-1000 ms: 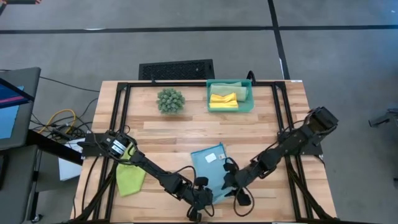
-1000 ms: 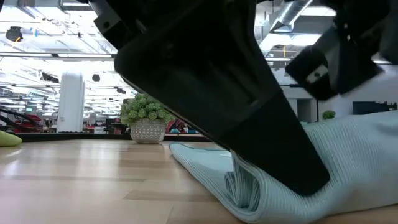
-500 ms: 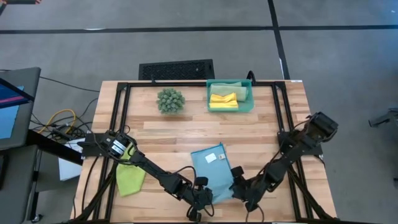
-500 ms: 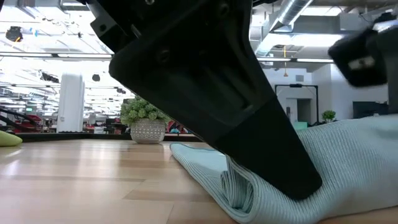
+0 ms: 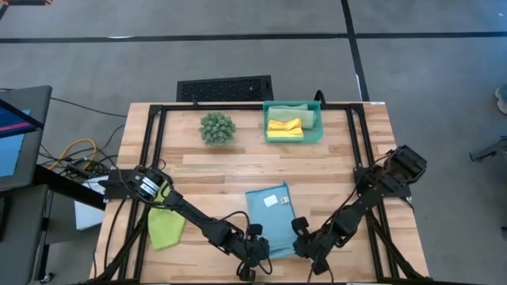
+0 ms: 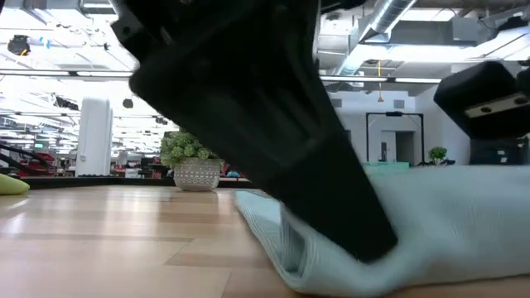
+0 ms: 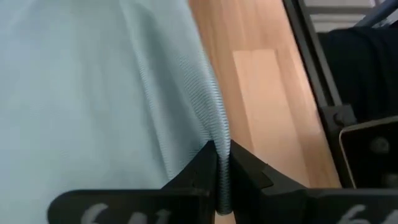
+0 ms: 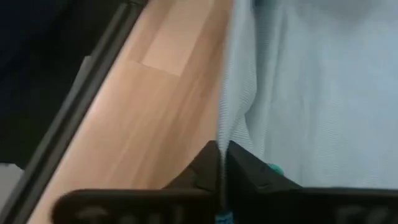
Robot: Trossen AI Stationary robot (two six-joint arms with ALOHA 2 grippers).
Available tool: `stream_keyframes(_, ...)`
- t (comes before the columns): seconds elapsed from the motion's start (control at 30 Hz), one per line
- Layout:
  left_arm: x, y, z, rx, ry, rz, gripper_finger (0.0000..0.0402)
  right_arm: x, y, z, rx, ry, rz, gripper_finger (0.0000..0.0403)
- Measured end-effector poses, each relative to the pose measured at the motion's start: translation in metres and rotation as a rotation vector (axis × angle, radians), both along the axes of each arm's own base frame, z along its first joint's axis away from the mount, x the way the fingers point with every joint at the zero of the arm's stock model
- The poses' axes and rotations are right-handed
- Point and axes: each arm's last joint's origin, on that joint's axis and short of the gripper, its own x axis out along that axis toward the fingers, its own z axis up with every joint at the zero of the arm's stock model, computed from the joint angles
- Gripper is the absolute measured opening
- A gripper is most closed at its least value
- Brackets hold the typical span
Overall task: Roll microfiber towels into tight, uniform cylinder then place into a basket
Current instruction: Roll the blue microfiber cloth
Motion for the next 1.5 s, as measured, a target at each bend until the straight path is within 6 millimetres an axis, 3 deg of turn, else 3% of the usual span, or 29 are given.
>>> stream_keyframes(0.1,-0.002,0.000,0.007,-0.017,0.009,0.011,0.0016,0.000,0.004,0.004,0.040,0.016,0.033,0.0011)
stream_keyframes(0.3,-0.005,-0.005,0.014,-0.048,-0.002,-0.007,0.0016,0.001,0.008,0.006,0.106,0.035,0.070,0.0028)
stream_keyframes(0.53,-0.005,-0.005,0.014,-0.061,0.008,-0.019,0.0016,0.002,0.005,0.006,0.123,0.071,0.054,0.0007)
stream_keyframes(0.97,-0.005,0.006,0.008,0.021,0.052,0.060,0.0017,0.015,-0.011,-0.011,0.059,0.111,-0.017,0.0047)
stream_keyframes(1.5,-0.006,0.007,0.007,0.042,0.057,0.074,0.0130,0.021,-0.020,-0.009,0.023,0.071,-0.097,0.0078)
